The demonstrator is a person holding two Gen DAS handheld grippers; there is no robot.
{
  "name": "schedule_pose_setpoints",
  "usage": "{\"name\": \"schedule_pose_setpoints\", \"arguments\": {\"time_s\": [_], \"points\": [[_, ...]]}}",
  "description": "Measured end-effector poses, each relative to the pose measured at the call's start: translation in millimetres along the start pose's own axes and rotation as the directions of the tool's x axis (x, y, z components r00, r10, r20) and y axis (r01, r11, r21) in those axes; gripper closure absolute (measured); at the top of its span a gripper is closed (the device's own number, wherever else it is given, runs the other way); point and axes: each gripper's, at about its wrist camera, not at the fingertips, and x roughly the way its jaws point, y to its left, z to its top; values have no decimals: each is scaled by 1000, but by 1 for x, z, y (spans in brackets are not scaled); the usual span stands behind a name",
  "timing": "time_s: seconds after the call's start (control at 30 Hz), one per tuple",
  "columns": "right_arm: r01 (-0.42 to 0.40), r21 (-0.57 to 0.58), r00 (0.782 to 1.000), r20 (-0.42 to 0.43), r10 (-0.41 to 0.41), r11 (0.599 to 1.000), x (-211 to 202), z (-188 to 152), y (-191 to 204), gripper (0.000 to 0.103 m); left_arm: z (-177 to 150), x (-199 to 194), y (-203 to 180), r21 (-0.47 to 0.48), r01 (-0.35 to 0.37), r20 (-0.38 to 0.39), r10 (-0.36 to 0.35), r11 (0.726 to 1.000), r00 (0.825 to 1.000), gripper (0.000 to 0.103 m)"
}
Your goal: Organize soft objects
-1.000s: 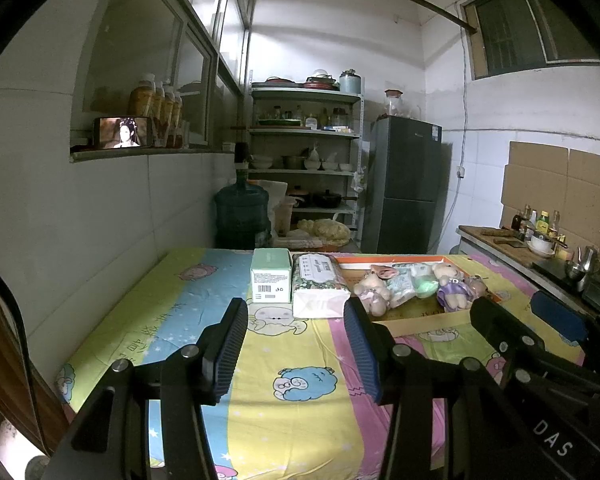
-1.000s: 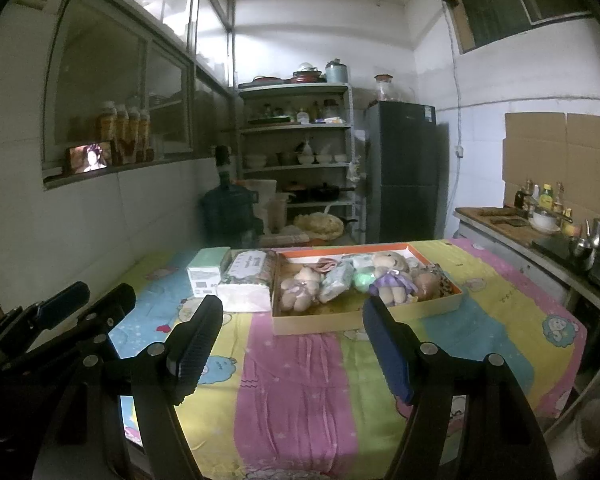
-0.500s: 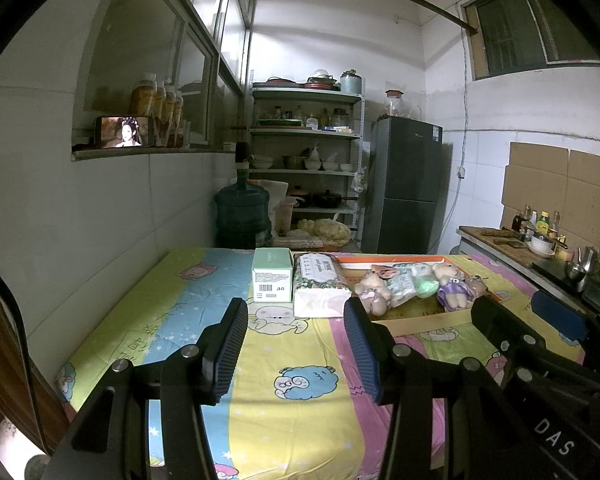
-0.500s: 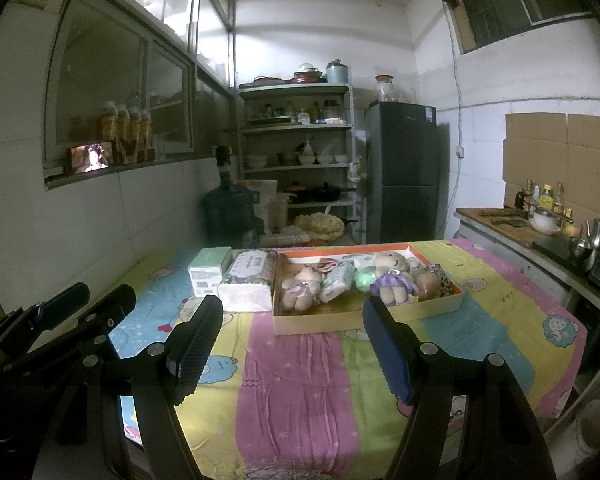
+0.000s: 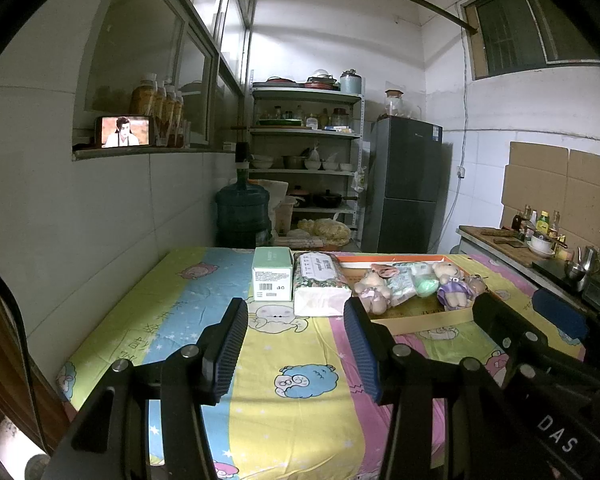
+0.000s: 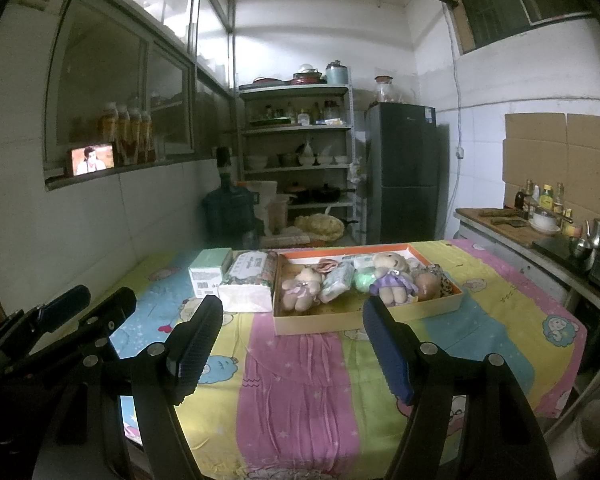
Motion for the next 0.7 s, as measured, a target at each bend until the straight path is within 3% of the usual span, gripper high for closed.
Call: {"name": "schedule_pose_setpoints", "arguments": {"time_s": [0.7], "points": [[0, 0, 1000, 1, 0, 1000, 0, -1, 0, 28, 0, 0, 1, 1, 0, 1, 0, 1000, 1000, 53]]}}
